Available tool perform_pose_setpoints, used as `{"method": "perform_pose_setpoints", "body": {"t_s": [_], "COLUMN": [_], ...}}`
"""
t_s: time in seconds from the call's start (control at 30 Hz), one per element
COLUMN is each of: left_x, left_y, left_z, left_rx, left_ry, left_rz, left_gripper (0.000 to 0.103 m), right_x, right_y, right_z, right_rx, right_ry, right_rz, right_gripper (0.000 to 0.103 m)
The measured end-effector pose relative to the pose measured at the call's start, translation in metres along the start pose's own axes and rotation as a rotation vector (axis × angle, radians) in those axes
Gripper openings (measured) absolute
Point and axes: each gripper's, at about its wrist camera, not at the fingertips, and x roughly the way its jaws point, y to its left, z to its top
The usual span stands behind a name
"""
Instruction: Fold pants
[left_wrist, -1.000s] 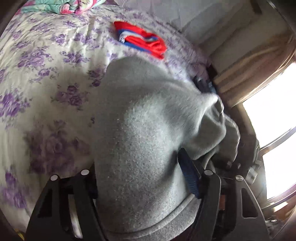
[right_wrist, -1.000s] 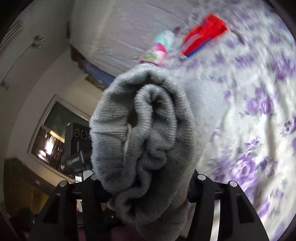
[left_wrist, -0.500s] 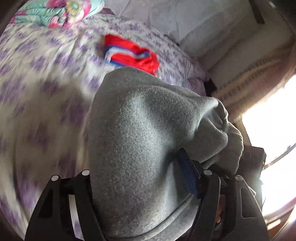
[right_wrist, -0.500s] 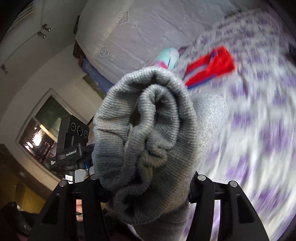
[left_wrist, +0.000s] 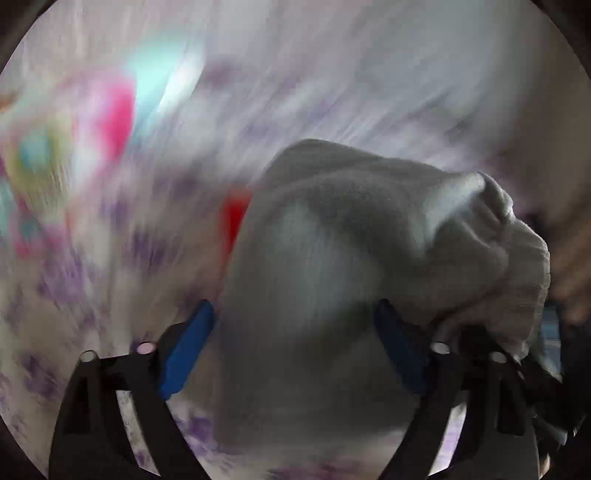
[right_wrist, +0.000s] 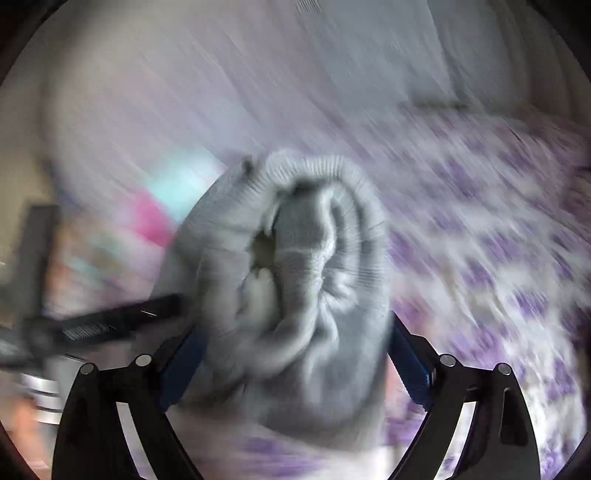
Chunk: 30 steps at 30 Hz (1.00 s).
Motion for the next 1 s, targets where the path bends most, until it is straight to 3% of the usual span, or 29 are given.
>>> {"method": "perform_pose_setpoints", "body": {"t_s": [0.07,0.17,0.23,0.3,0.4,0.47,0.6,0.67,0.77,0.87,1.0], "left_x": [-0.014,-0.052,-0.094,-0.144,-0.202,-0.234,-0.271,-0.279,-0.294,-0.329,-0.362], "left_y": [0.011,0.008,0.003,0.0,-0.018,-0.029,-0.037,-0.036,-0.033,-0.026,-0.022], "left_z": [0.0,-0.007,-0.016,-0.039,-0.083,-0.123,-0.2,-0.232,-0.279,-0.328,-0.359], "left_rx": [-0.087,-0.045,-0.044,-0.039,0.001,0.036,0.071,0.097,0.174,0.256,0.285], "left_ry": [-0.048,-0.081,-0.166,-0.259,-0.361,-0.414,-0.42,-0.379,-0.299,-0.33,-0.368], "left_rz": [-0.099,-0.124,-0.101,-0.04,0.057,0.075,0.119,0.111,0.159,0.213,0.253], "left_gripper": [0.084,0.083,0.083,0.091,0.097,0.098,0.098,0.098,0.098,0.098,0.098], "right_x": [-0.016,-0.068,-0.105,-0.139,-0.197,-0.235,-0.295,-0.325,-0.356,-0.385,-0.421], "right_y": [-0.012,-0.032,-0.041,-0.042,-0.03,-0.019,0.004,0.015,0.014,0.005,0.003], "right_z": [-0.006,-0.007,-0.007,-0.012,-0.04,-0.074,-0.14,-0.178,-0.216,-0.243,-0.265], "right_rx": [0.059,0.153,0.177,0.164,0.124,0.088,0.021,-0.043,-0.042,0.0,0.023], "right_ry": [-0.096,-0.206,-0.266,-0.276,-0.27,-0.279,-0.25,-0.229,-0.225,-0.205,-0.263], "right_rz": [0.051,0.098,0.106,0.123,0.162,0.173,0.205,0.187,0.182,0.191,0.148], "right_gripper": [0.09,0.091,0.093,0.095,0.099,0.099,0.099,0.099,0.099,0.099,0.099]}}
